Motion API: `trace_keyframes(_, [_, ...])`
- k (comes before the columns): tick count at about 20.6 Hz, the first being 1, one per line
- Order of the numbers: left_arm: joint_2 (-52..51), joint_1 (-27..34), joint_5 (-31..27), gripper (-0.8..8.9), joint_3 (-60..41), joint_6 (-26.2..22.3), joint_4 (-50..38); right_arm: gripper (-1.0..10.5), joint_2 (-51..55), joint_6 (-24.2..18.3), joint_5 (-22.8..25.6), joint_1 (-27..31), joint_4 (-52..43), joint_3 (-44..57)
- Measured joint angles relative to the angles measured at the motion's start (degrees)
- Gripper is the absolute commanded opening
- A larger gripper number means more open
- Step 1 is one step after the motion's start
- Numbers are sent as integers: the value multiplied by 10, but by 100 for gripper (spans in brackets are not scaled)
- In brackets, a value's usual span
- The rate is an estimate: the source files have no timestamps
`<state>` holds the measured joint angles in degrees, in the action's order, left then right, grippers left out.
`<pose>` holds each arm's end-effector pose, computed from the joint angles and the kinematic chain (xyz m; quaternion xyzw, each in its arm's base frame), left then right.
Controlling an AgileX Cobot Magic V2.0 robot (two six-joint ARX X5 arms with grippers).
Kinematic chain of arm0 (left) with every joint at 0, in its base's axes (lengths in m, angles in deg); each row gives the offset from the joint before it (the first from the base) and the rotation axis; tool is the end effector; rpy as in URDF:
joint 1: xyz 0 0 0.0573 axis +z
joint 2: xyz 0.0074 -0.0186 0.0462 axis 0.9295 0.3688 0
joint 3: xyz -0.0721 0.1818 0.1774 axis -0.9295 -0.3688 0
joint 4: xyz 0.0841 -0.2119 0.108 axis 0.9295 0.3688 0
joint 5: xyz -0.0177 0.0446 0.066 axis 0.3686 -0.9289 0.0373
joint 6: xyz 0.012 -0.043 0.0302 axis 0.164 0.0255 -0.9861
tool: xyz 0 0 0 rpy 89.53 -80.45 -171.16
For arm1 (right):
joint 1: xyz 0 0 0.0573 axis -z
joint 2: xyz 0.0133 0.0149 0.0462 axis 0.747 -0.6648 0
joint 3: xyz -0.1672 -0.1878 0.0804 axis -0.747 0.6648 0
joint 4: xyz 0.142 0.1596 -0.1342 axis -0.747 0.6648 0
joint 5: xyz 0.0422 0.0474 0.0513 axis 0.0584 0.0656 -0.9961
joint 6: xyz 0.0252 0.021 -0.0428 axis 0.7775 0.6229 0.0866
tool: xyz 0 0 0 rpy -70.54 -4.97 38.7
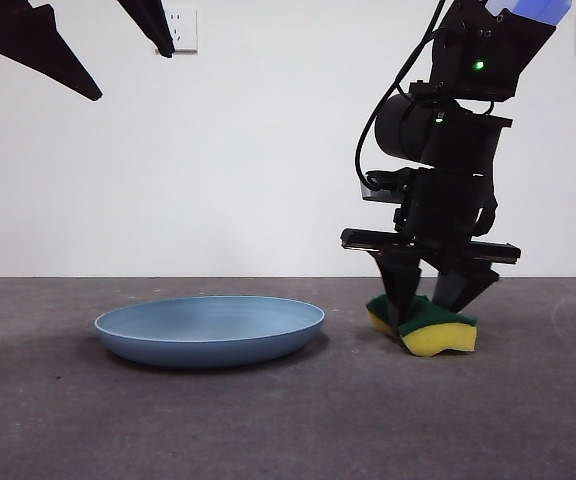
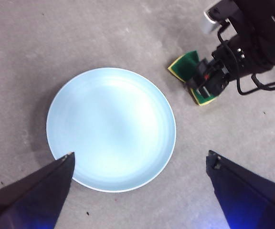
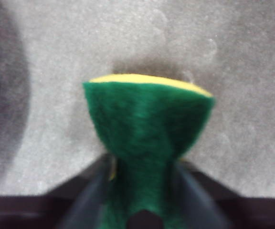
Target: Pick up the plate,pick up the cloth,clean the plate with the cloth
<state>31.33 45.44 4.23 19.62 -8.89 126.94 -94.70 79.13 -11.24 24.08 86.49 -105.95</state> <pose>0.2335 -0.1060 0.3467 -0.0024 0.4047 -0.2715 0.8732 0.3545 0.1606 0.1666 -0.0586 0.5750 0.1448 0.8031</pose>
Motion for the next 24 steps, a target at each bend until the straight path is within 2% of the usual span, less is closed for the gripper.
trace_keyframes(8, [0,0,-13,459,0,-7,-10,625,15,2,-3,0,4,0])
trace_keyframes(9, [0,0,-31,457,0,-9,-10,561,30,2,-3,0,6,0])
trace_keyframes(10, [0,0,-47,377,0,-12,-10,348,51,2,-3,-1,12,0])
trace_keyframes(11, [0,0,-57,176,0,-21,-10,74,79,2,-3,-1,23,0])
trace_keyframes(12, [0,0,-59,-33,0,-32,-10,-2,109,-1,-3,-1,30,0])
trace_keyframes(15, [0,0,-60,-8,0,-55,-11,-9,198,-10,-3,-1,33,0])
trace_keyframes(22, [-10,-1,-75,-8,0,-61,-74,-10,356,-20,6,-6,7,2])
trace_keyframes(24, [-33,-7,-82,-8,0,-61,-96,-10,407,-21,27,-18,-10,13])
